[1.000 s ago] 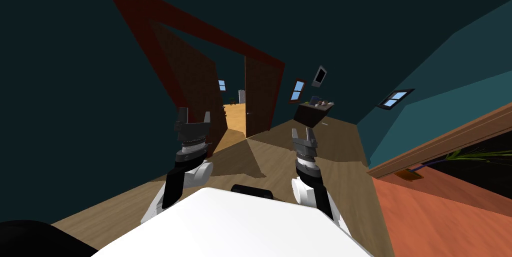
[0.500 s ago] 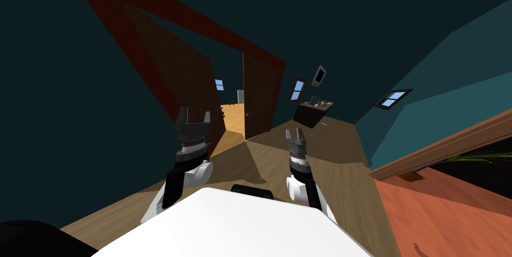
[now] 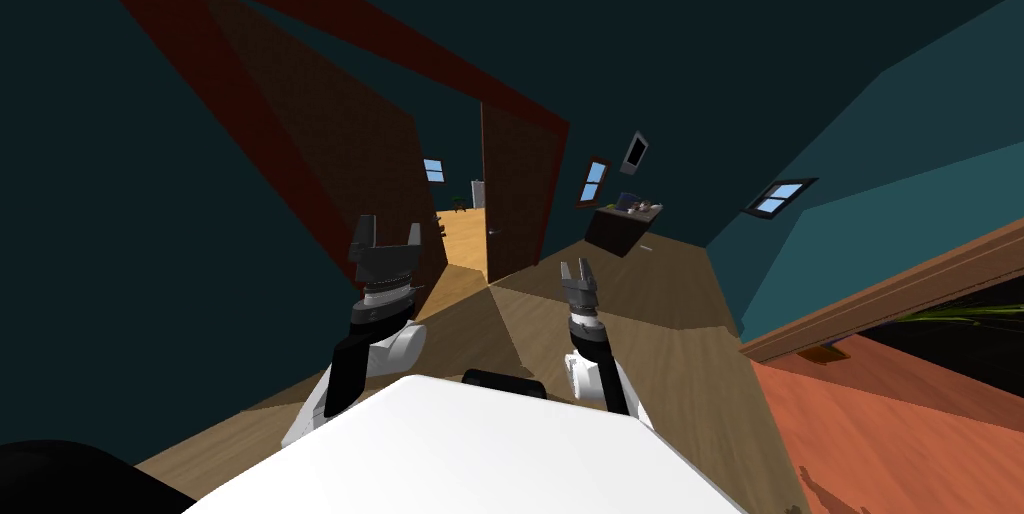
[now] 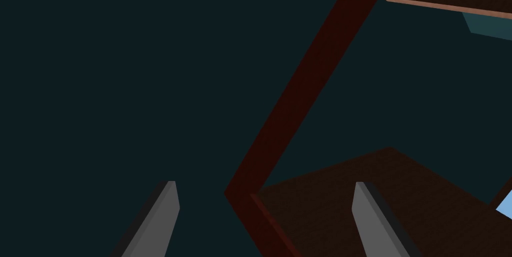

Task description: Push the door open

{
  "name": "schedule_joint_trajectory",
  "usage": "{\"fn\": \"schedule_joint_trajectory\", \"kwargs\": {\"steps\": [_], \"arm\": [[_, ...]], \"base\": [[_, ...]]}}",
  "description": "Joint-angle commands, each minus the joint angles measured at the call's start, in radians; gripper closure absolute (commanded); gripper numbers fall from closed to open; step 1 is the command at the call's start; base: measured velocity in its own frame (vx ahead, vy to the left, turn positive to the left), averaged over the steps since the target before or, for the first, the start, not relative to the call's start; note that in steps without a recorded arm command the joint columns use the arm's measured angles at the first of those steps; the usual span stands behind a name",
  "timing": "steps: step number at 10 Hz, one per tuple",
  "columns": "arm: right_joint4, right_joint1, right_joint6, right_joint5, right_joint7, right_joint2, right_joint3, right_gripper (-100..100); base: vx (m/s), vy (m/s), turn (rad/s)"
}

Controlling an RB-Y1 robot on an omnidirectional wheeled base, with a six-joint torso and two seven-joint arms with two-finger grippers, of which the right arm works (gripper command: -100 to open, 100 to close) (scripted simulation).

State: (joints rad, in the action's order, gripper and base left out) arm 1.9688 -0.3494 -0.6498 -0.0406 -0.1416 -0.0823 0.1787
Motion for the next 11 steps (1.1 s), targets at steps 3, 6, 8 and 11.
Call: {"fn": "schedule_joint_trajectory", "kwargs": {"steps": [3, 6, 8, 11], "arm": [[-0.075, 0.026, -0.008, -0.002, -0.001, -0.007, 0.047, -100], [-0.143, 0.052, -0.014, -0.003, -0.002, -0.013, 0.088, -100], [-0.18, 0.065, -0.018, -0.003, -0.002, -0.015, 0.109, -100], [-0.234, 0.085, -0.023, -0.004, -0.003, -0.018, 0.142, -100]], "base": [[0.13, 0.022, -0.045], [0.131, 0.039, -0.046], [0.102, 0.018, -0.031], [0.084, 0.013, -0.038]]}}
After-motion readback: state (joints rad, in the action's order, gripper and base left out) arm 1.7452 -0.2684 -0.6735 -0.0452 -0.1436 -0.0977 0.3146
